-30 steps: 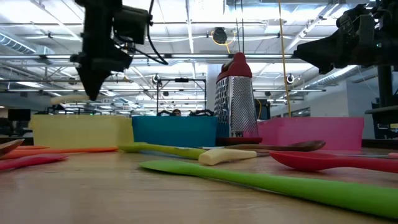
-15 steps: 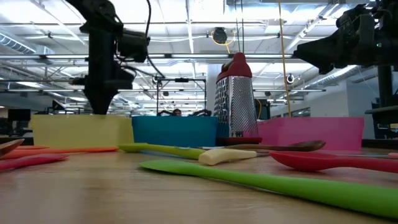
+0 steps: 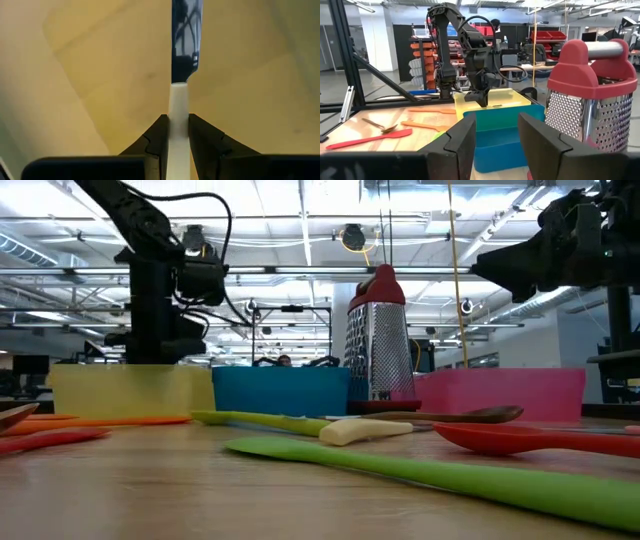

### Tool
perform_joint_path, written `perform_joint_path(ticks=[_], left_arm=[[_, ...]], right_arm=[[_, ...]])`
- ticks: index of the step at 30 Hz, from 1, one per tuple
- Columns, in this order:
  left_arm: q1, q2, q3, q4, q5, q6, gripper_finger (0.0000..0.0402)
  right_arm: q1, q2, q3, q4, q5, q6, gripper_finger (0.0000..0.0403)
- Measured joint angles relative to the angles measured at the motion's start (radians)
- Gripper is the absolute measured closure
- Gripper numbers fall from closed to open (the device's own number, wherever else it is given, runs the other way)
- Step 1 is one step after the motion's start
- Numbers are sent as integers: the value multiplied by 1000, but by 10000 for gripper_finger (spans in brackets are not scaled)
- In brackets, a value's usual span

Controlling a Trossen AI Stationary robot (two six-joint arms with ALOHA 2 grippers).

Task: Pick & Place Kitchen Items
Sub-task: Put the left yellow table knife into the yellow bin

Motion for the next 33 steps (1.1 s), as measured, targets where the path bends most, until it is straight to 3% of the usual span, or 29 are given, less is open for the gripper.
perform_joint_path(ticks=[8, 16, 33], left_arm=[[44, 0, -21, 3, 3, 1, 334], [88, 0, -53, 5, 81, 41, 334], [88, 0, -56, 32, 71, 103, 334]], right_arm=[[0, 32, 0, 0, 0, 4, 261], [0, 51, 0, 0, 0, 4, 261], [1, 62, 0, 1, 0, 4, 261]])
